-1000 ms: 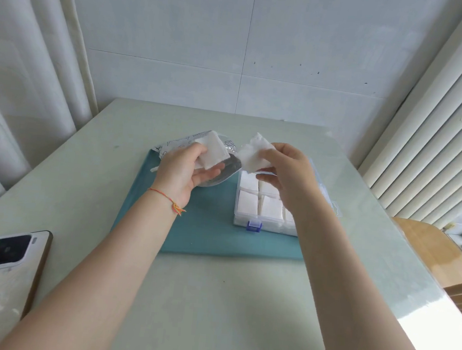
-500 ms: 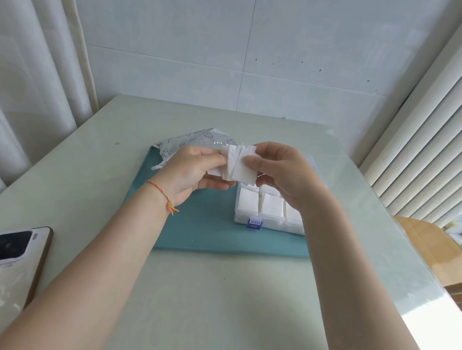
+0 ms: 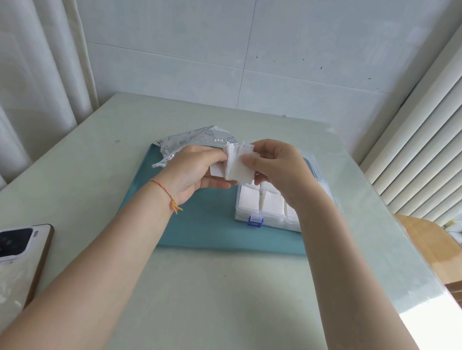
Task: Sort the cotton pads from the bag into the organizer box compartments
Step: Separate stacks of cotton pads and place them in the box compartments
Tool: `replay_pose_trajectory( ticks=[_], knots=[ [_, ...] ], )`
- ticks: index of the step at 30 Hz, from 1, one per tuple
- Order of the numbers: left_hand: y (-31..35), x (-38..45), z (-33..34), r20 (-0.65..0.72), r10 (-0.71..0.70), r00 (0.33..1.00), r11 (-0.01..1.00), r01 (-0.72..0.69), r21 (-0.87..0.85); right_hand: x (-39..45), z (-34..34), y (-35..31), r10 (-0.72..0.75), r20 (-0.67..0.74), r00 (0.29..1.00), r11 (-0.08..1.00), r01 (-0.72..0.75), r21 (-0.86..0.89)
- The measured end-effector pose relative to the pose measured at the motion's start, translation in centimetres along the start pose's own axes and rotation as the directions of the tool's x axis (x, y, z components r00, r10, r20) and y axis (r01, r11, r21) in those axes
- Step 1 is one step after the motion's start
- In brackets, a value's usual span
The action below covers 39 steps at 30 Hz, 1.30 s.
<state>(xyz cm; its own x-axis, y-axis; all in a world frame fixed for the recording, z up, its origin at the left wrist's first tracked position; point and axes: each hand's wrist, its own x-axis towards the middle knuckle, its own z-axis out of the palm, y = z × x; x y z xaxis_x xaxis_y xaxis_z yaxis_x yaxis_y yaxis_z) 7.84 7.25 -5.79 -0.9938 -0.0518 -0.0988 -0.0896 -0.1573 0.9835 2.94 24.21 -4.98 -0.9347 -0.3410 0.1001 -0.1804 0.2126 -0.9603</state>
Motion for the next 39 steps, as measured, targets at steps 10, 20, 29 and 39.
replay_pose_trajectory(
  ticks=[10, 20, 29, 39],
  knots=[
    [-0.4, 0.1, 0.2, -0.011, 0.038, 0.999, 0.997, -0.037, 0.061, 0.0, 0.1, -0.1, -0.021, -0.035, 0.999, 0.999, 0.019, -0.049],
    [-0.6, 0.6, 0.1, -0.087, 0.021, 0.996, 0.999, -0.025, -0.048, 0.1, 0.2, 0.1, 0.034, -0.109, 0.993, 0.98, -0.011, 0.199],
    [-0.6, 0.9, -0.5, -0.163, 0.017, 0.986, 0.996, -0.031, -0.084, 0.5, -1.0, 0.4, 0.094, -0.135, 0.986, 0.93, -0.039, 0.367],
    [-0.7, 0.6, -0.1, -0.056, -0.011, 0.998, 0.997, 0.016, 0.081, 0.1, -0.6, 0.0, 0.05, 0.073, 0.996, 0.951, -0.069, 0.3]
  ],
)
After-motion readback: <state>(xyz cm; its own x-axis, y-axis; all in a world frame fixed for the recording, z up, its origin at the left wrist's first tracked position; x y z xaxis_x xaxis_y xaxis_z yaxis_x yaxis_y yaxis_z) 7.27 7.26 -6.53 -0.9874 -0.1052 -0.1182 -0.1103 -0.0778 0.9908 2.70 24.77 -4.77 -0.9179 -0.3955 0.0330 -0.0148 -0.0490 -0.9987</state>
